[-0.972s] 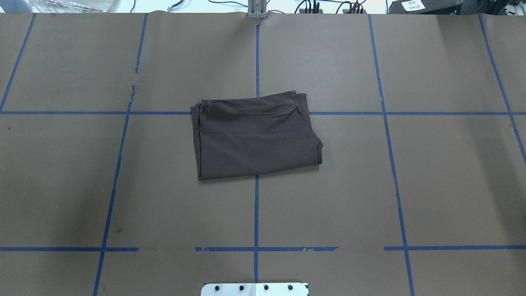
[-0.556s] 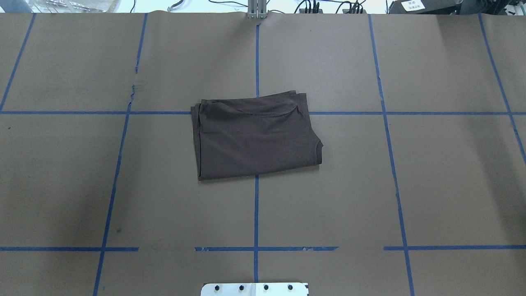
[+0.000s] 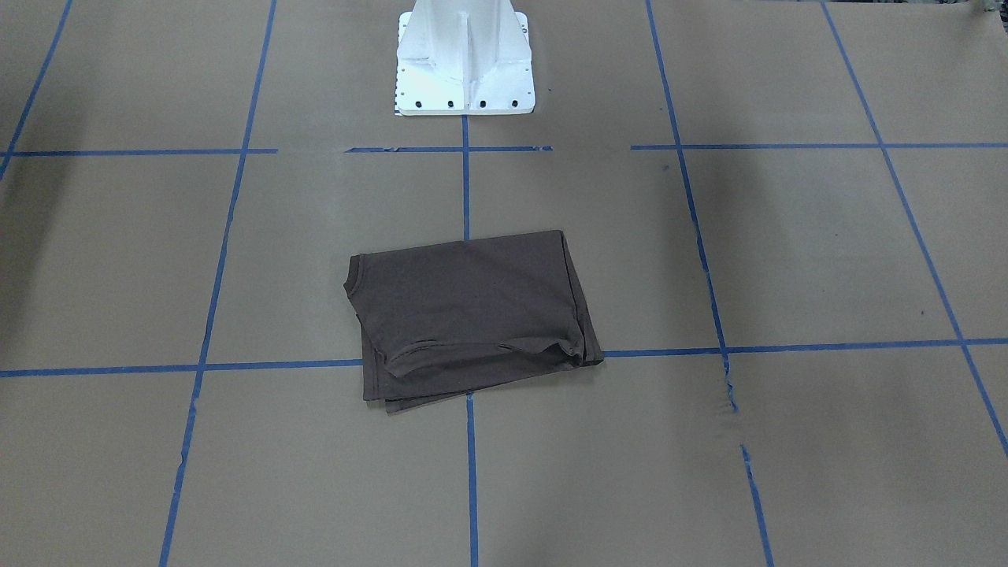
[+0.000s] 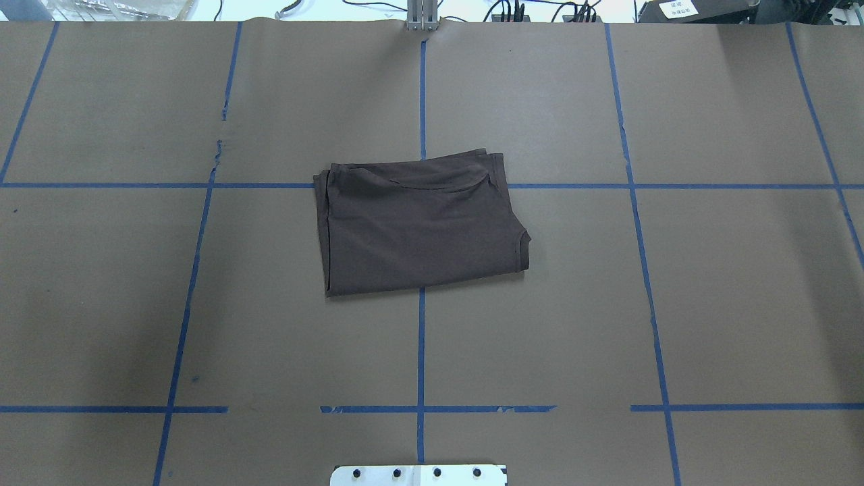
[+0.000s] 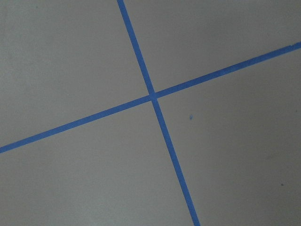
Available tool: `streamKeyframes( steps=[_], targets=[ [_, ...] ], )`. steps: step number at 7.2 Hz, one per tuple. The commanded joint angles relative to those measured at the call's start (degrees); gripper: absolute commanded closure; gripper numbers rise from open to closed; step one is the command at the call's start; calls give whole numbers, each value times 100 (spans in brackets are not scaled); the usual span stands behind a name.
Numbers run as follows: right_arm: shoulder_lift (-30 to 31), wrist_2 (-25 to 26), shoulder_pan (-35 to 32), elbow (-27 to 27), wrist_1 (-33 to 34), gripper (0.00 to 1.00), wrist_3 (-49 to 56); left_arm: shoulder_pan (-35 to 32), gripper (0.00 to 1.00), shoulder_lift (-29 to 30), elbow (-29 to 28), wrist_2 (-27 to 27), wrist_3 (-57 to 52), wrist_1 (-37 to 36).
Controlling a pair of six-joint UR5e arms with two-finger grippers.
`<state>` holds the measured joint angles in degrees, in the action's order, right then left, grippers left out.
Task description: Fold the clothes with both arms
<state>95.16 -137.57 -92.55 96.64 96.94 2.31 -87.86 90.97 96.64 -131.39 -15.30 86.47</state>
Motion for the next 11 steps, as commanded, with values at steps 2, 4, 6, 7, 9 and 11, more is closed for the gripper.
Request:
streamKeyframes(
  steps=[2,4,6,7,9,11],
  targets=[
    [-41,29,0,258,0,0,-11,-3,0,-9,22,17,9,2],
    [-50,55,0,268,0,0,-11,6,0,-9,22,8,856,2],
    [-50,55,0,311,0,0,-11,6,0,-9,-31,8,950,2],
    [-50,55,0,312,0,0,-11,6,0,-9,-31,8,950,2],
    [-50,55,0,312,0,0,-11,6,0,-9,-40,8,950,10],
    [-50,46,0,320,0,0,-20,6,0,0,-48,17,950,10]
  ],
)
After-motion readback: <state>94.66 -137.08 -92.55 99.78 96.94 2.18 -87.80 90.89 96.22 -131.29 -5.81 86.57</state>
